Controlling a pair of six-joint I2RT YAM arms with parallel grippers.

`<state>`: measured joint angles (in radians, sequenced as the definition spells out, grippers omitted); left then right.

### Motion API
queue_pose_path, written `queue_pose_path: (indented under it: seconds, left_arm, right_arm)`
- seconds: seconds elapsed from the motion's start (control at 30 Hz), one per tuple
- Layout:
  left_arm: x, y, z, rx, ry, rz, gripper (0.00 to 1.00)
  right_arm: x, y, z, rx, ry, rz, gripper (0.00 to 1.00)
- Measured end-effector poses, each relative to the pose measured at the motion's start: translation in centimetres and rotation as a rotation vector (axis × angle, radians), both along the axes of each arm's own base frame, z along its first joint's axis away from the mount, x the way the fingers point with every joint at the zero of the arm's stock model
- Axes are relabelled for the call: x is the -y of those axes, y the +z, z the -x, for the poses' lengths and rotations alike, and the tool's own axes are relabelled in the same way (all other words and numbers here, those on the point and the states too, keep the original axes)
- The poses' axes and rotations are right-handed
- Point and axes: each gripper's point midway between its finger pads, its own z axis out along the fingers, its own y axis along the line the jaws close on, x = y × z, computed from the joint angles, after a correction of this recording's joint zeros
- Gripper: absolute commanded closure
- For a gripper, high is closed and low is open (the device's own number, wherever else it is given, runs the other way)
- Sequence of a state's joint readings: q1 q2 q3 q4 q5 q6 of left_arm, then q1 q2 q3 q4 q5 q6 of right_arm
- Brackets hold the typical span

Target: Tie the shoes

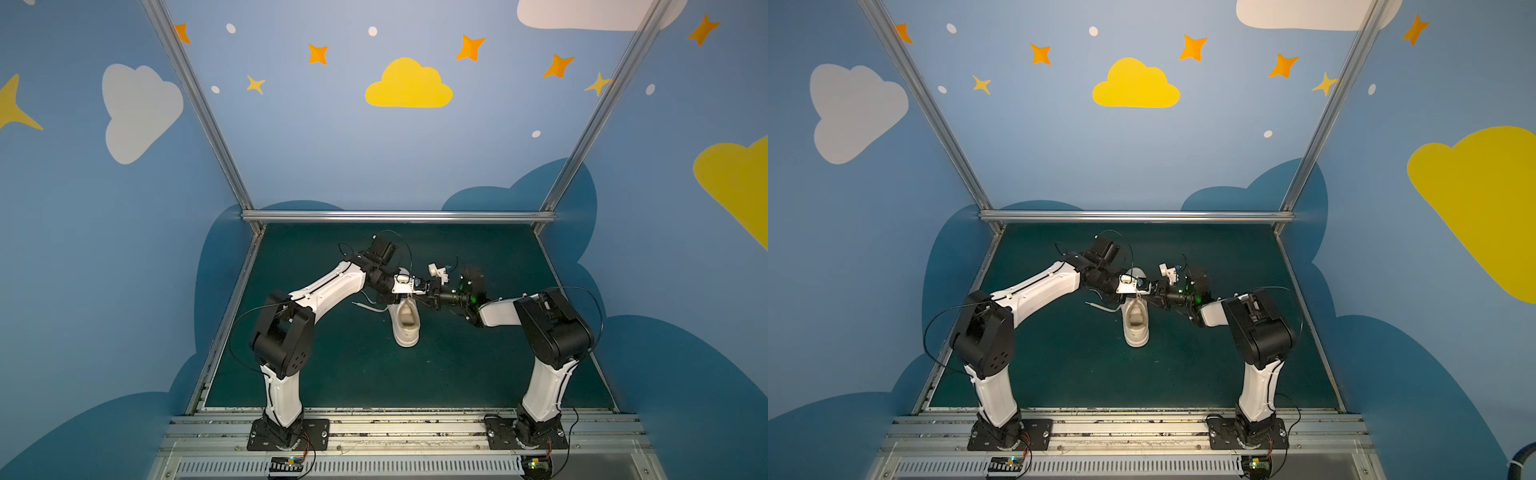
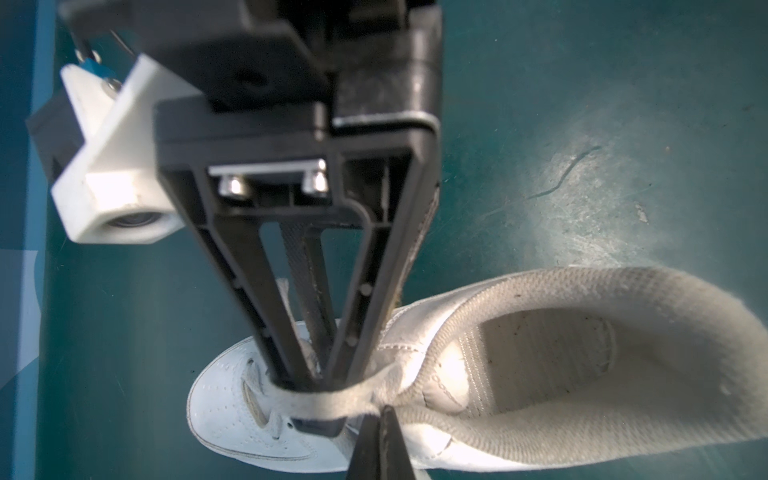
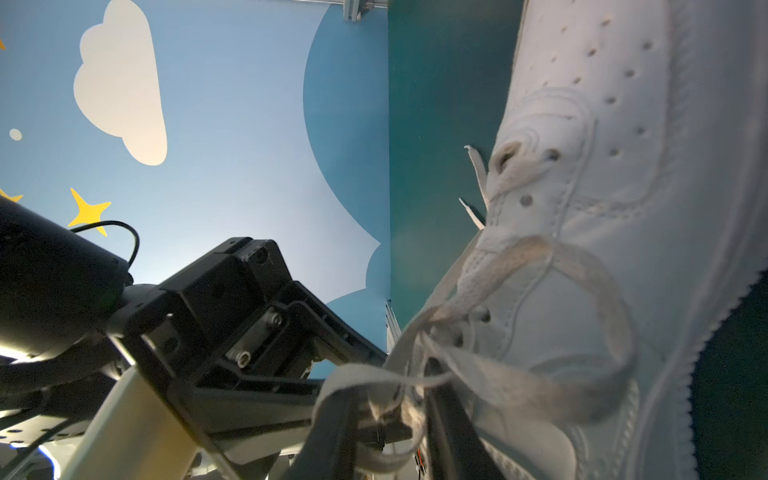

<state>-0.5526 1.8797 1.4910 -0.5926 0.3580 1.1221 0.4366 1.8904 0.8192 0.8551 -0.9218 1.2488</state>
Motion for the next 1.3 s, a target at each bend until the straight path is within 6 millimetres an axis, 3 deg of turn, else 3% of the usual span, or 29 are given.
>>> queue_pose_path:
  seconds: [0.17,0.33,0.57,1.17,1.3]
  left_arm:
    - [0.0,-0.1,0.0,-0.003,0.002,0.0,0.97]
    - [0.0,-0.1,0.0,-0.004,0.003,-0.001,0.95]
    - [-0.2,-0.1,-0.5,0.013,0.023,-0.016,0.77]
    - [-1.6,-0.2,-1.9,0.017,0.098,-0.032,0.64]
    - [-2.0,1.0,-2.6,-0.014,0.163,-0.013,0.64]
  right_arm:
    - [0.0,-0.1,0.1,0.0,0.002,0.003,0.77]
    - [0.0,-0.3,0.2,0.001,0.006,0.01,0.87]
    - [0.0,-0.6,0.2,-0.002,0.006,0.021,1.0]
    - [1.1,-1.2,1.1,0.003,0.017,0.106,1.0]
    - [1.4,-1.5,1.3,0.006,0.019,0.136,1.0]
